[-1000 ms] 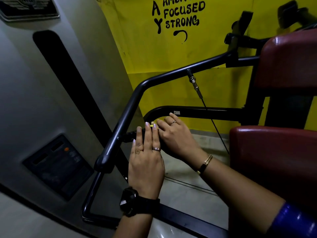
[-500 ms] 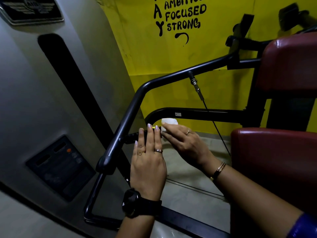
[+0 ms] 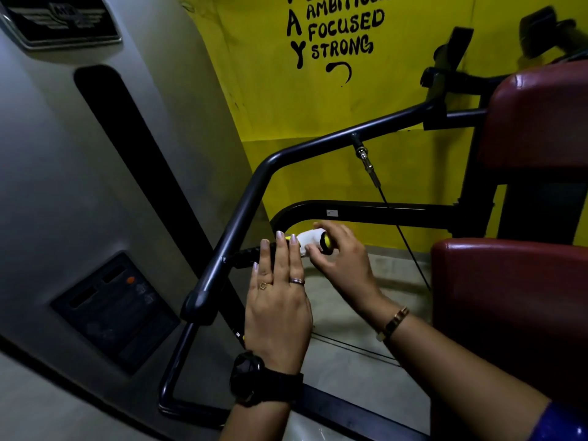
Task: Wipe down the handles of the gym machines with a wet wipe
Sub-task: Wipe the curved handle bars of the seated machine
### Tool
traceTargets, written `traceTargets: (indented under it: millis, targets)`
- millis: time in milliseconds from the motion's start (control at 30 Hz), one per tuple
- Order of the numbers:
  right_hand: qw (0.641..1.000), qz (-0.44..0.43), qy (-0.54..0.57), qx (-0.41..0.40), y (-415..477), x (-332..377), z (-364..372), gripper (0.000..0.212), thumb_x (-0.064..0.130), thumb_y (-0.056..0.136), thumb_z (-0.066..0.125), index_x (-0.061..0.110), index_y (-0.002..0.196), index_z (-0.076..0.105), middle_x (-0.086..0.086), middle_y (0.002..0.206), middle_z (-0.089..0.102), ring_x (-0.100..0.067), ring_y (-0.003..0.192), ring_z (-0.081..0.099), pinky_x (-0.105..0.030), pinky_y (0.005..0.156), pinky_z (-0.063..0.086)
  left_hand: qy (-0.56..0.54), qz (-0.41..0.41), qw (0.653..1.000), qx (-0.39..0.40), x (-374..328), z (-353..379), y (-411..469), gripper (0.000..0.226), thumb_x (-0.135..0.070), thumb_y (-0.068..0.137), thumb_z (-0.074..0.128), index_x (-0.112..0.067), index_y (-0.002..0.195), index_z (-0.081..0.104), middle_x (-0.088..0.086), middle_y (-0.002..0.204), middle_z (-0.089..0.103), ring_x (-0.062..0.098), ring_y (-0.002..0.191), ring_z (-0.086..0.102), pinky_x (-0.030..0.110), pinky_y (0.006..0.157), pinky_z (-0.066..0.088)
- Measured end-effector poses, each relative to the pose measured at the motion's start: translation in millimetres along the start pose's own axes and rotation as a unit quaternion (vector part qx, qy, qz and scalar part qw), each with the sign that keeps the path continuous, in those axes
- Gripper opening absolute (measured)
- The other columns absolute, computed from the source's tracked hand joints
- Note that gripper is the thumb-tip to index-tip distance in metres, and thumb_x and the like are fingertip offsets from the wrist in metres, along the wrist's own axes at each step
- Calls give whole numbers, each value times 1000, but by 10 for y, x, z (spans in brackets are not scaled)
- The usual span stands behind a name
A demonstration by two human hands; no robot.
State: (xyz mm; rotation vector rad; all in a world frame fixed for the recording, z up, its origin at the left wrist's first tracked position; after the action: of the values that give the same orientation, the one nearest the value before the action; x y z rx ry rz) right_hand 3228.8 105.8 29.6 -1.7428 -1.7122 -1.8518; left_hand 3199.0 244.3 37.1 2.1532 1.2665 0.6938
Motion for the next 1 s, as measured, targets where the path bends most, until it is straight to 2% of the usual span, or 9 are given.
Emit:
traceTargets:
  millis: [133, 233, 333, 433, 533, 667, 833, 900, 1000]
  targets:
    - [994, -56, -77, -47, -6, 61, 31, 27, 27, 79, 65, 13, 102, 66, 3, 98, 64, -15, 94, 53, -21, 85, 36, -1, -5, 1000, -1, -5, 4, -7, 62, -13, 88, 31, -5, 150, 31, 14, 156, 32, 31, 143, 25, 40, 113, 28]
    - [980, -84, -170, 60, 136, 114, -17, 24, 33, 79, 64, 18, 98, 65, 3, 98, 65, -22, 103, 55, -30, 80, 35, -5, -6, 1000, 2, -4, 0, -1, 61, -13, 89, 29, -6, 150, 31, 14, 156, 32, 32, 143, 29, 40, 111, 29]
    - [940, -191, -263, 106, 145, 149, -19, 22, 34, 82, 58, 20, 98, 64, 3, 102, 66, -24, 113, 55, -37, 89, 38, 2, -7, 1000, 12, 2, 10, -11, 63, -13, 88, 29, -6, 151, 28, 14, 157, 28, 32, 144, 26, 39, 114, 23]
    - [909, -272, -309, 72, 16, 76, -5, 22, 24, 85, 63, 19, 107, 65, 3, 115, 66, -23, 118, 55, -39, 102, 36, 8, -9, 1000, 14, 6, 18, -15, 65, -14, 87, 30, -6, 152, 25, 13, 158, 26, 32, 145, 24, 39, 115, 20]
    - [885, -320, -338, 18, -73, -21, -32, 24, 23, 96, 50, 23, 115, 64, 7, 125, 63, -19, 121, 55, -40, 105, 34, 4, -5, 1000, 14, 1, 20, -10, 66, -13, 86, 31, -6, 152, 26, 13, 158, 26, 32, 145, 21, 39, 114, 19]
    - [901, -253, -347, 66, 95, 121, -32, 25, 37, 88, 50, 24, 102, 66, 6, 102, 68, -20, 108, 61, -44, 109, 23, 1, -3, 1000, 10, 9, 17, -4, 65, -12, 87, 33, -5, 151, 27, 14, 158, 26, 32, 145, 20, 40, 115, 19]
    - [928, 4, -296, 225, 420, 219, -17, 39, 57, 90, 45, 23, 94, 65, 3, 89, 68, -18, 99, 60, -41, 108, 18, -4, -6, 1000, 13, 10, 16, -18, 68, -12, 85, 35, -6, 152, 25, 13, 158, 25, 30, 146, 18, 39, 114, 20]
    - [933, 14, -285, 218, 438, 224, -10, 38, 57, 90, 47, 24, 96, 65, 3, 91, 68, -18, 101, 59, -41, 106, 21, -4, -5, 1000, 16, 11, 16, -23, 67, -12, 86, 35, -6, 152, 25, 13, 159, 23, 29, 146, 17, 38, 115, 19]
    - [930, -50, -295, 215, 376, 265, -2, 28, 44, 93, 50, 23, 105, 64, 6, 105, 66, -19, 116, 50, -41, 111, 13, 0, -6, 1000, 22, 8, 11, -12, 68, -13, 86, 36, -6, 152, 25, 13, 159, 24, 30, 146, 18, 39, 115, 21]
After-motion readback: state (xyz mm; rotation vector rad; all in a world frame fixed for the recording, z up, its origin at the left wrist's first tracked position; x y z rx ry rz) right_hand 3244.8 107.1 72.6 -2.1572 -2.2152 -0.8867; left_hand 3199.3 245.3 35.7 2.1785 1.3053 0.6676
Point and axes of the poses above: each hand's wrist, its own y-axis towards the middle knuckle, its own z-axis out of the palm, x = y × z, the point moved 2 cm from there along y, towards the middle knuckle
